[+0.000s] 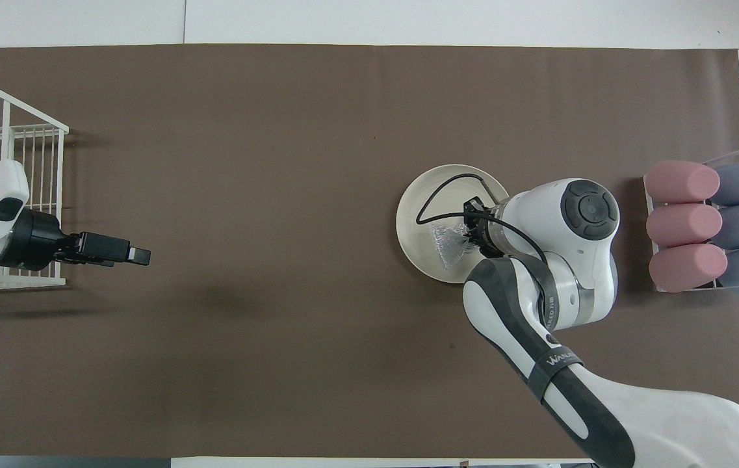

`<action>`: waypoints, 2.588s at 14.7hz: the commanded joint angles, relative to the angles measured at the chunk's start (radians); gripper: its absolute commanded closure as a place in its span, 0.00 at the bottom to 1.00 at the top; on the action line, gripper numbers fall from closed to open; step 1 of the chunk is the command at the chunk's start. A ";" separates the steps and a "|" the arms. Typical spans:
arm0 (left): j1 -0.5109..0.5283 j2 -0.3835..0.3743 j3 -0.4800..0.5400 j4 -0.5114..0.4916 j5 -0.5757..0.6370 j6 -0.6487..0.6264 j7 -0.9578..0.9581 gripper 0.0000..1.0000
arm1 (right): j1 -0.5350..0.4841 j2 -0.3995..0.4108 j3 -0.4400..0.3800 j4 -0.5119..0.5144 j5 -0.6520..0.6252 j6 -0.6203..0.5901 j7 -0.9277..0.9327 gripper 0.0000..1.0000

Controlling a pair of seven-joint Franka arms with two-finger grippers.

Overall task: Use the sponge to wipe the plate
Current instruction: 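Rub the cloth around the plate surface with the right gripper, then lift the cloth off the plate toward the left gripper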

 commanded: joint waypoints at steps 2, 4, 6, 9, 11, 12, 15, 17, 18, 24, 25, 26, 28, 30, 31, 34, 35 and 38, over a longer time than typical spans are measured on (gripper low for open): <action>0.003 -0.011 -0.006 -0.004 0.020 0.024 -0.024 0.00 | 0.050 0.011 0.003 -0.018 0.116 0.032 0.002 1.00; 0.003 -0.011 -0.006 -0.004 0.020 0.027 -0.024 0.00 | 0.036 0.012 0.002 -0.018 0.116 0.032 -0.020 1.00; 0.003 -0.011 -0.006 -0.004 0.020 0.028 -0.037 0.00 | 0.007 0.014 0.000 -0.018 0.116 0.030 -0.095 1.00; -0.001 -0.011 -0.006 -0.004 0.020 0.028 -0.044 0.00 | -0.047 0.030 -0.002 -0.018 0.116 0.065 -0.246 1.00; -0.001 -0.011 -0.006 -0.004 0.020 0.028 -0.044 0.00 | -0.057 0.049 -0.002 -0.018 0.116 0.133 -0.274 1.00; -0.002 -0.011 -0.006 -0.004 0.020 0.031 -0.045 0.00 | -0.050 0.055 0.000 -0.018 0.116 0.138 -0.268 1.00; -0.008 -0.010 -0.006 -0.004 0.020 0.033 -0.054 0.00 | -0.044 0.054 0.000 -0.018 0.116 0.136 -0.258 1.00; -0.011 -0.010 -0.009 -0.004 0.020 0.034 -0.065 0.00 | -0.039 0.054 0.001 -0.018 0.116 0.135 -0.194 1.00; -0.011 -0.010 -0.009 -0.004 0.020 0.034 -0.065 0.00 | -0.016 0.052 0.002 -0.018 0.116 0.135 -0.141 1.00; -0.011 -0.010 -0.009 -0.004 0.020 0.034 -0.067 0.00 | 0.117 0.061 0.002 -0.016 0.118 0.171 0.110 1.00; -0.011 -0.010 -0.009 -0.004 0.020 0.036 -0.067 0.00 | 0.111 0.061 0.002 -0.016 0.118 0.170 0.101 1.00; -0.011 -0.010 -0.006 -0.004 0.020 0.036 -0.067 0.00 | 0.107 0.061 0.002 -0.016 0.118 0.168 0.093 1.00; -0.011 -0.010 -0.009 -0.004 0.020 0.036 -0.067 0.00 | 0.107 0.061 0.002 -0.016 0.118 0.168 0.087 1.00; -0.011 -0.011 -0.009 -0.004 0.020 0.036 -0.067 0.00 | 0.107 0.061 0.000 -0.012 0.118 0.167 0.090 1.00; -0.011 -0.011 -0.009 -0.004 0.020 0.036 -0.067 0.00 | 0.107 0.060 0.000 -0.003 0.118 0.162 0.100 1.00; -0.011 -0.010 -0.009 -0.004 0.020 0.036 -0.068 0.00 | 0.108 0.054 -0.005 0.111 0.112 0.023 0.203 1.00; -0.011 -0.010 -0.009 -0.004 0.020 0.036 -0.068 0.00 | 0.108 0.054 -0.005 0.157 0.106 -0.041 0.222 1.00; -0.001 -0.011 -0.011 -0.005 0.010 0.043 -0.077 0.00 | 0.127 0.054 -0.005 0.255 0.086 -0.131 0.364 1.00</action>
